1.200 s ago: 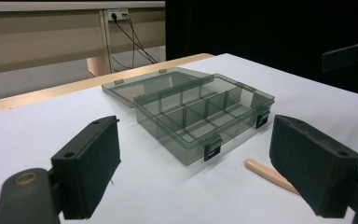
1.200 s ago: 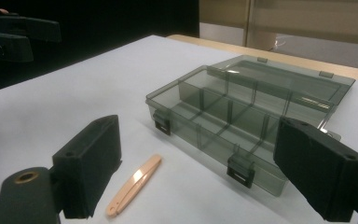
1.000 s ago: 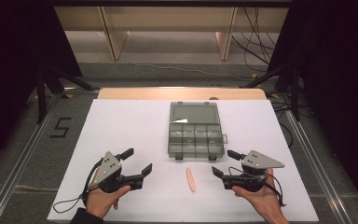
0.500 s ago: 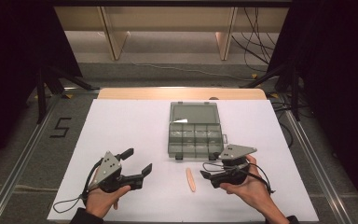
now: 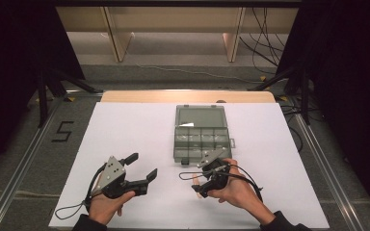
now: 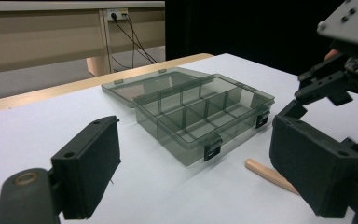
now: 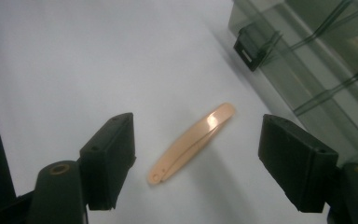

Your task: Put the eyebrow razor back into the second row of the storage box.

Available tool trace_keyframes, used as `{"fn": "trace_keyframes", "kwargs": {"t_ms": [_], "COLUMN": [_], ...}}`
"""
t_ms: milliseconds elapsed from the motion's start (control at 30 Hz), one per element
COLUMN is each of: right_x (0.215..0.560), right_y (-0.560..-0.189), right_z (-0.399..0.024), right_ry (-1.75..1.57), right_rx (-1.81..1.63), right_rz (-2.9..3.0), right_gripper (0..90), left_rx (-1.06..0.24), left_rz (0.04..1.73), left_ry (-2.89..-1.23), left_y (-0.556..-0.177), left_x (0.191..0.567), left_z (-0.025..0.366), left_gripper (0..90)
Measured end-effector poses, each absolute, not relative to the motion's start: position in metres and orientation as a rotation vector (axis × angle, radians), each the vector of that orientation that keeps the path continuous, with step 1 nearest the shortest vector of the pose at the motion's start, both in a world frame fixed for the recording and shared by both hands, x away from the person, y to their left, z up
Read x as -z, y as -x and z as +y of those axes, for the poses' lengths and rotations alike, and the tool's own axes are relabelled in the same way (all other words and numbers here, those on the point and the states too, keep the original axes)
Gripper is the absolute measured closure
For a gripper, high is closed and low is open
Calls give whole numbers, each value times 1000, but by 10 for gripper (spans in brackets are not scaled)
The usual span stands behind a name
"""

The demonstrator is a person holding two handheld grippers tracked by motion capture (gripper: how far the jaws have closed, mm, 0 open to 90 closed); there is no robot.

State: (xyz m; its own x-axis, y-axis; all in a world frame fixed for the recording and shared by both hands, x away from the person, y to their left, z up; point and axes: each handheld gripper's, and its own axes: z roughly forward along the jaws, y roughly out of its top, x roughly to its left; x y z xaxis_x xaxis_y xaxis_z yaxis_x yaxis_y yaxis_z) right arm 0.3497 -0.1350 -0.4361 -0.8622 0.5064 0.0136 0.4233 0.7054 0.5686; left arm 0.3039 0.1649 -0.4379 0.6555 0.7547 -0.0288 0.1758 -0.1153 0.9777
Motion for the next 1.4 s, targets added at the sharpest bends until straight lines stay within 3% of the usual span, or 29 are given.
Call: {"fn": "trace_keyframes", "kwargs": {"t_ms": [1000,1400], "right_x": [465,461], "right_y": [-370,-379], "right_z": [-109,-115], "right_ry": [-751,-687], "right_rx": [-548,-491], "right_rz": [2920,2956], "right_gripper": [448,672], "left_rx": [-579,-580], "left_rz": [776,776], "left_ry": [-1643,-1645], "left_y": [-303,-303], "left_x": [438,438], "left_z": [164,164], "left_gripper": [160,160]}}
